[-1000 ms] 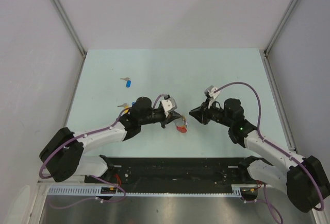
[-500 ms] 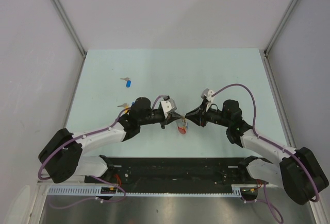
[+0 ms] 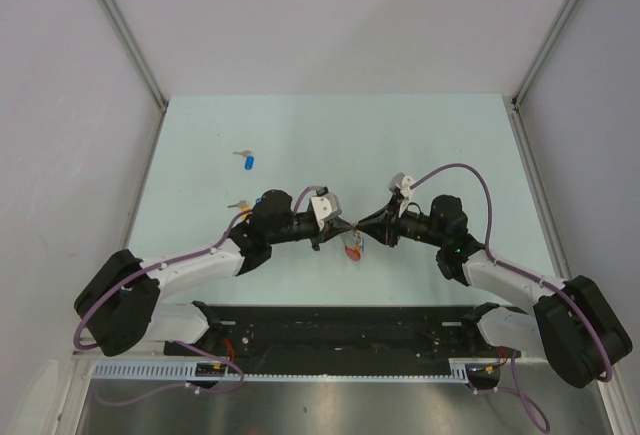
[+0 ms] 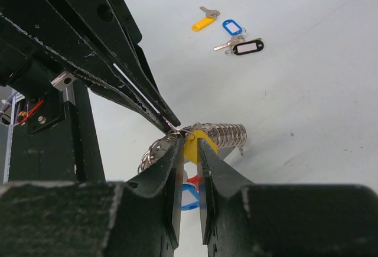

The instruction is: Put the keys on the keyring

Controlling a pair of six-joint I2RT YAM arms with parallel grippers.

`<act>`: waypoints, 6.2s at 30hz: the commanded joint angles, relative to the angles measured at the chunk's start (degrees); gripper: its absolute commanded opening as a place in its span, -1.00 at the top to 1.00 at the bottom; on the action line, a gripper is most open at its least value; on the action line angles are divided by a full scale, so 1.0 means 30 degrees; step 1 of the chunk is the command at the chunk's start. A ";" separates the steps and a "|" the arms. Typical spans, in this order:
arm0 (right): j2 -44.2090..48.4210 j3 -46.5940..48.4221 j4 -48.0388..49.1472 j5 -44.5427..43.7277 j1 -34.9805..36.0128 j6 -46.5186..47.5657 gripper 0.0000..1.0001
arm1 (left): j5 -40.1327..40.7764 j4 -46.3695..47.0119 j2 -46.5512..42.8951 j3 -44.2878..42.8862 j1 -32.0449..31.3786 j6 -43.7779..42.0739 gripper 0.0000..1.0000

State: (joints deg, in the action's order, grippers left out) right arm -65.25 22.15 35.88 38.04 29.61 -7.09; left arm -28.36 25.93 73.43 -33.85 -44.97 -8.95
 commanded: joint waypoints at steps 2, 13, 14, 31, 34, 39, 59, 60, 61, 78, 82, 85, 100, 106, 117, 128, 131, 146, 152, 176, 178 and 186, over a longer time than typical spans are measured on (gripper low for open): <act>-0.0338 -0.0148 0.1956 0.0736 -0.0054 -0.0360 0.70 | -0.0653 0.1551 -0.0775 0.0003 0.0049 0.0259 0.99; 0.0012 -0.0148 0.1841 0.1033 -0.0083 -0.0184 0.98 | -0.0772 0.1522 -0.0862 0.0003 0.0049 0.0171 0.99; 0.0100 -0.0148 0.1665 0.0392 -0.0083 -0.0156 0.91 | -0.0742 0.1522 -0.0921 0.0032 0.0049 0.0142 0.99; 0.3351 -0.0647 0.0610 0.3280 -0.1460 0.0108 0.63 | -0.3669 -0.0997 -0.1654 -0.1257 0.0780 -0.1967 0.99; 0.3617 -0.0268 0.0056 0.4306 -0.1548 0.0313 0.62 | -0.4753 -0.1699 -0.1683 -0.1754 0.0927 -0.2347 0.99; 0.3237 0.0262 -0.0241 0.5627 -0.1577 0.0578 0.60 | -0.5925 -0.2316 -0.1946 -0.2165 0.1074 -0.2641 0.99; 0.2475 0.1493 0.0023 0.7769 -0.1372 0.0196 0.62 | -0.7275 -0.3986 -0.2386 -0.3103 0.1074 -0.3755 0.99; 0.2474 0.1551 -0.0006 0.7740 -0.1372 0.0167 0.63 | -0.7304 -0.3957 -0.2444 -0.3103 0.1074 -0.3755 1.00; 0.2358 0.1581 -0.0006 0.7768 -0.1343 0.0196 0.63 | -0.7363 -0.3928 -0.2445 -0.3103 0.1074 -0.3726 0.99; 0.1742 0.1962 -0.0445 0.7771 -0.0992 0.0343 0.86 | -0.7772 -0.3752 -0.2591 -0.3044 0.1074 -0.3930 0.99; 0.1478 0.1962 -0.0621 0.7301 -0.1050 0.0313 0.78 | -0.7832 -0.3839 -0.2796 -0.2986 0.1074 -0.4076 0.99; 0.1390 0.1962 -0.0680 0.6949 -0.1079 0.0226 0.72 | -0.7773 -0.3957 -0.2855 -0.3015 0.1074 -0.4165 0.99; 0.1684 0.1962 -0.0212 0.8266 -0.1050 -0.0009 0.57 | -0.8036 -0.4630 -0.2650 -0.3220 0.1074 -0.4692 0.99; 0.1478 0.1991 0.0374 0.8851 -0.1079 -0.0185 0.53 | -0.8389 -0.5361 -0.2475 -0.3571 0.1074 -0.5014 0.99; 0.1272 0.2225 0.0404 0.9350 -0.0962 -0.0185 0.60 | -0.8681 -0.5568 -0.2328 -0.3864 0.1045 -0.5073 0.99; 0.1331 0.2489 0.0082 0.9380 -0.0845 -0.0038 0.88 | -0.8681 -0.5832 -0.2299 -0.3894 0.1045 -0.5249 0.99; 0.1389 0.2547 0.0052 0.9351 -0.0845 -0.0038 0.92 | -0.8652 -0.6007 -0.2269 -0.3923 0.1045 -0.5308 0.99; 0.1302 0.2782 -0.0533 0.9671 -0.0786 0.0547 0.69 | -0.9150 -0.6885 -0.2240 -0.4333 0.1016 -0.5775 0.99; 0.1302 0.2841 -0.0710 1.0199 -0.0786 0.0753 0.70 | -0.9355 -0.7646 -0.2065 -0.4713 0.1016 -0.6127 0.99; 0.0949 0.3045 -0.1236 1.0757 -0.0435 0.0987 0.46 | -0.9152 -0.7941 -0.2064 -0.4861 0.0898 -0.6421 1.00; 0.1067 0.3075 -0.1499 1.0641 -0.0406 0.1046 0.46 | -0.8975 -0.8000 -0.2064 -0.4803 0.0898 -0.6479 0.99; 0.1536 0.3572 -0.3198 0.9647 -0.0143 0.1485 0.51 | -0.7426 -0.8350 -0.2181 -0.4773 0.0869 -0.6625 0.99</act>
State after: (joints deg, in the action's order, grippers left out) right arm -62.57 29.89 28.51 68.36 28.25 -3.97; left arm -53.56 0.67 68.25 -45.58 -42.11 -26.61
